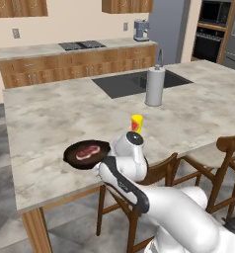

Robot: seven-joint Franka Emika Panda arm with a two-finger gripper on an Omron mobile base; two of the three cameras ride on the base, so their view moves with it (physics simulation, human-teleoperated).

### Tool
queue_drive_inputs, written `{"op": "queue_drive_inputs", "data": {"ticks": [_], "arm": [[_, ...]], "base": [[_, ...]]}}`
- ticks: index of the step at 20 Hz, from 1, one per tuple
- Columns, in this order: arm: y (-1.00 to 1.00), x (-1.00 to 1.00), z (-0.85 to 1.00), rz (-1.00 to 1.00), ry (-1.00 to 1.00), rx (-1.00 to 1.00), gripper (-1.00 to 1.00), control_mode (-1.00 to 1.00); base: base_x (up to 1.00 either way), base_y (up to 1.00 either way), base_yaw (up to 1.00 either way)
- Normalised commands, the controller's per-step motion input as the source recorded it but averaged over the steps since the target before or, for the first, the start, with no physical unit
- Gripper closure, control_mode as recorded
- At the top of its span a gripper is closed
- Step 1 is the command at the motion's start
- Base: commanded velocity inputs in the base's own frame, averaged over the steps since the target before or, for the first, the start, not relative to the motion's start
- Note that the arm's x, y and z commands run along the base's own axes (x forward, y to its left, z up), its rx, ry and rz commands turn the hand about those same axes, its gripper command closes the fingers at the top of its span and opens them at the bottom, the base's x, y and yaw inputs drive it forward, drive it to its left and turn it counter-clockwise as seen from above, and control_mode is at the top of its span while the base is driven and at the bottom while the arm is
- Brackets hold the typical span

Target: Pick up the pan with the steak in it and place it on the dining table. Then place the steak on the plate.

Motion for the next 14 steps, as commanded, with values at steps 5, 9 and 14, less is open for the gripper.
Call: {"op": "queue_drive_inputs", "data": {"ticks": [5,9,14], "arm": [[0.26,0.25,-0.23,-0.08,0.00,-0.01,1.00,-1.00],[0.00,0.03,-0.06,0.00,0.00,0.00,1.00,-1.00],[0.00,0.14,-0.33,0.00,0.00,-0.01,1.00,-1.00]], "base": [[0.00,0.00,0.00],[0.00,0.00,0.00],[0.00,0.00,0.00]]}}
